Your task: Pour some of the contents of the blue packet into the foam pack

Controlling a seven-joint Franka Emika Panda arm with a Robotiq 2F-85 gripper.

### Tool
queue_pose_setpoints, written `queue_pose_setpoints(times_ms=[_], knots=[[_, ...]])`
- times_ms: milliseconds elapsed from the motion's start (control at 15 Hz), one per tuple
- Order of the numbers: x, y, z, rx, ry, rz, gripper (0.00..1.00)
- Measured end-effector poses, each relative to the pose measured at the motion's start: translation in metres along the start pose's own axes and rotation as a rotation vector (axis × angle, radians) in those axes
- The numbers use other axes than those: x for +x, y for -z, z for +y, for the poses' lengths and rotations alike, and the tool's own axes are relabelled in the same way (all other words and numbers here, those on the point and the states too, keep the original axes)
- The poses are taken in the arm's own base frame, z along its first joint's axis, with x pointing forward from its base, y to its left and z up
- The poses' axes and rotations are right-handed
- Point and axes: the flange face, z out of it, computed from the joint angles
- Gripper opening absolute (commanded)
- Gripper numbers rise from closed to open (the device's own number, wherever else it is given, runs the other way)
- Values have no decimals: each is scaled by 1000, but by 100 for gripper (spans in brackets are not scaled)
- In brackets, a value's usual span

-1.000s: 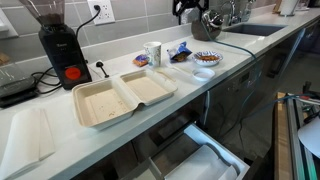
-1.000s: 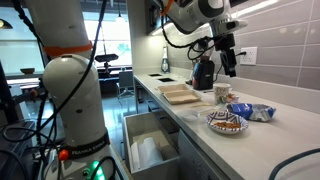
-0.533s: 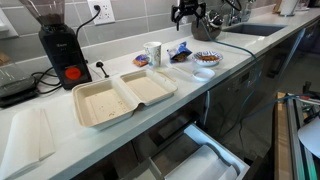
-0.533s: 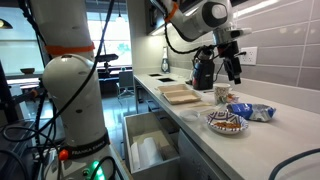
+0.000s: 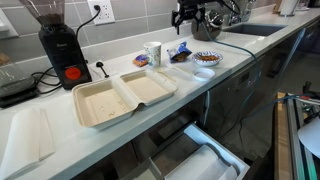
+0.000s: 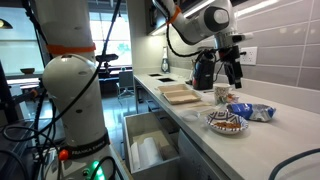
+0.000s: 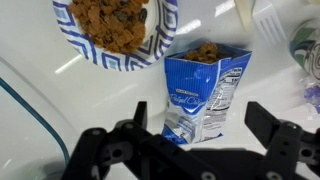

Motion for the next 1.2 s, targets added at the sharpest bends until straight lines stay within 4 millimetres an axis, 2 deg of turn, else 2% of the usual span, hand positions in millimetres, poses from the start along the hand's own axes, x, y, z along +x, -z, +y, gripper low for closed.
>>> queue_pose_setpoints(times_ms=[467, 933, 1200], knots=[[6, -3, -2, 23, 52, 32, 100], [22, -31, 2, 62, 156, 25, 100], [31, -45, -3, 92, 209, -4, 100]])
